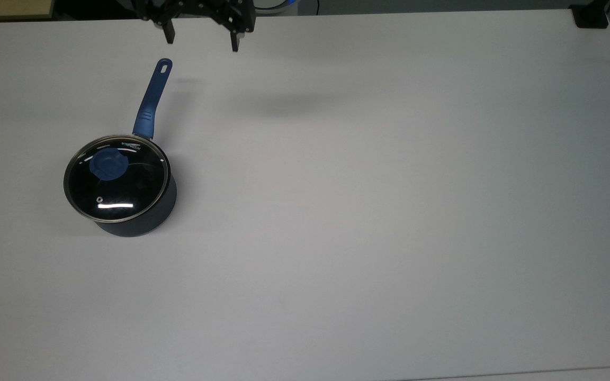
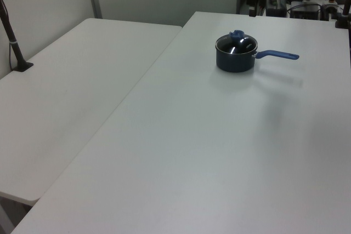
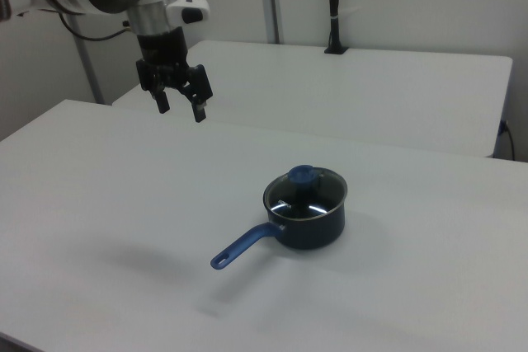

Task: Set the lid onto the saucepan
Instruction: 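Open the gripper and raise it away from the lid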

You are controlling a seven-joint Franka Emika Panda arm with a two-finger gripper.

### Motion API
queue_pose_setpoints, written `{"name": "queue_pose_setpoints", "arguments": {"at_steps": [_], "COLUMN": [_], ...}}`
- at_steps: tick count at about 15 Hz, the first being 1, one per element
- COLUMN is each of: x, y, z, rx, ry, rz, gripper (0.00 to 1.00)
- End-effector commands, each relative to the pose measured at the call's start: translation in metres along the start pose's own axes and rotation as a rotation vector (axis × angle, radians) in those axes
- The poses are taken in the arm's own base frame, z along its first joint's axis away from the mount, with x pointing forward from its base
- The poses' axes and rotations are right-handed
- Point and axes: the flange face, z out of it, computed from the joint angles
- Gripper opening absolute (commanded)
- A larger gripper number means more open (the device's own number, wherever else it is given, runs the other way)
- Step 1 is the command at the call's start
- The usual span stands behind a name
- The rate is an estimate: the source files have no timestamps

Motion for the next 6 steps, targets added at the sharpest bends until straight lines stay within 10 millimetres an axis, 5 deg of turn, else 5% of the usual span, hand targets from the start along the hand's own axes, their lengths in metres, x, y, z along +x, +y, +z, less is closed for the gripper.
{"name": "queue_pose_setpoints", "arguments": {"at_steps": [1, 6], "x": [-0.0205, -0.0205], "y": [0.0081, 0.0045], "z": [-0.0069, -0.0067], "rx": [-0.003, -0.002], "ry": [-0.014, -0.017], "rz": [-0.016, 0.000], "gripper": [1.00, 1.00]}}
